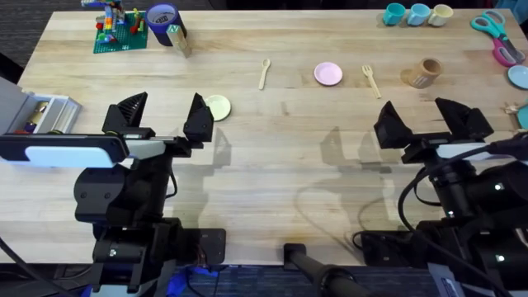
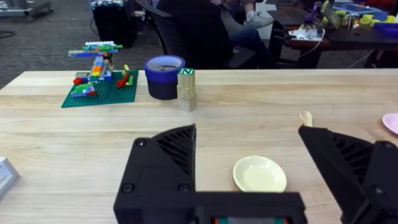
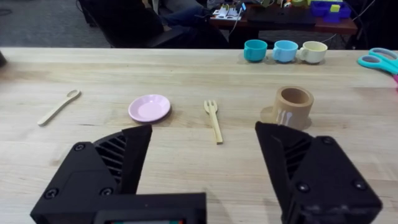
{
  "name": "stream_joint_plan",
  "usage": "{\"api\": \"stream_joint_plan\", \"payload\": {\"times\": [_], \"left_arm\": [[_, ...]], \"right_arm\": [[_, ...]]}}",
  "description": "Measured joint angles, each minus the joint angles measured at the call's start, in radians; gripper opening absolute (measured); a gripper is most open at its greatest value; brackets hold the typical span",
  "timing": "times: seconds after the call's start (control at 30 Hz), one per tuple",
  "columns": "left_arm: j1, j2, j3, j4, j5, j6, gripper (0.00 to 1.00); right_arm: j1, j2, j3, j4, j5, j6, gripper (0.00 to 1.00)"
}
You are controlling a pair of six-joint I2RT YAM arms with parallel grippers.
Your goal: Pick up a utensil and set it on the pink plate, then put the other utensil in the container.
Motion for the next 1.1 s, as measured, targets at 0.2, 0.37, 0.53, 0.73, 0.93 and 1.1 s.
{"api": "stream_joint_plan", "payload": {"times": [0.2,0.37,0.53,0.73,0.93,1.1], "left_arm": [[0.000,0.000,0.000,0.000,0.000,0.002,0.995],[0.000,0.000,0.000,0.000,0.000,0.002,0.995],[0.000,0.000,0.000,0.001,0.000,0.002,0.995],[0.000,0.000,0.001,-0.013,0.000,0.018,0.994],[0.000,0.016,0.074,-0.173,-0.003,0.032,0.994],[0.000,0.097,0.220,-0.224,-0.003,0.034,0.994]], "right_arm": [[0.000,0.000,0.000,0.000,0.000,0.000,0.997],[0.000,0.000,0.000,0.000,0.000,0.000,0.996],[0.000,0.000,0.000,0.000,0.000,0.000,0.996],[0.000,0.001,0.002,-0.005,0.000,0.000,0.996],[0.000,0.024,0.102,-0.169,0.022,-0.007,0.995],[0.000,0.115,0.291,-0.302,0.039,-0.042,0.995]]}}
